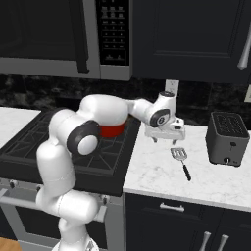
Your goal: Put the potato and avocado in the pot. Retrieve the spatula and lightly stir the vegetables in the pot.
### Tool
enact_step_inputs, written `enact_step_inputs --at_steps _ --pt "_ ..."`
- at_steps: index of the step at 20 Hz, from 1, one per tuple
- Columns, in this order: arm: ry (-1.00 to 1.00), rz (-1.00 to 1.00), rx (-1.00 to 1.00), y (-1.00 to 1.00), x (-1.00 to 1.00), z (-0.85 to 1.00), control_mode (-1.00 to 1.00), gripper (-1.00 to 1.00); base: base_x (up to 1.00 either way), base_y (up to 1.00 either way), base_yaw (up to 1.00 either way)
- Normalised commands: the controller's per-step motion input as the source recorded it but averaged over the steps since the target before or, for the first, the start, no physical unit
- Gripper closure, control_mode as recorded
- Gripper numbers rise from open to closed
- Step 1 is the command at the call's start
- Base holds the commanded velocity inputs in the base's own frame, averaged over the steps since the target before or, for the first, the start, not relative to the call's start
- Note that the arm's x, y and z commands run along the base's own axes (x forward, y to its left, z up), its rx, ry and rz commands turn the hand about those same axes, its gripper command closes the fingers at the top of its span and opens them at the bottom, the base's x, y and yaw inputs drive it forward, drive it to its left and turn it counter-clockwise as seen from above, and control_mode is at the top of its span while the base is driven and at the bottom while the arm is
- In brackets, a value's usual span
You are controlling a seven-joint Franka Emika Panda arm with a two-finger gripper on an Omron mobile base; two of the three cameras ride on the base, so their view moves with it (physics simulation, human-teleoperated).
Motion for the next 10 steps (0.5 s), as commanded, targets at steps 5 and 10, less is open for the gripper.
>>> enact_step_inputs --at_steps 5,10 --pt "0.05 0.00 0.02 -0.52 -0.51 -0.27 -1.00 -1.00 0.00 0.00 0.00" --pt "0.16 0.00 0.03 -0.30 -0.21 -0.22 -1.00 -1.00 0.00 0.00 0.00"
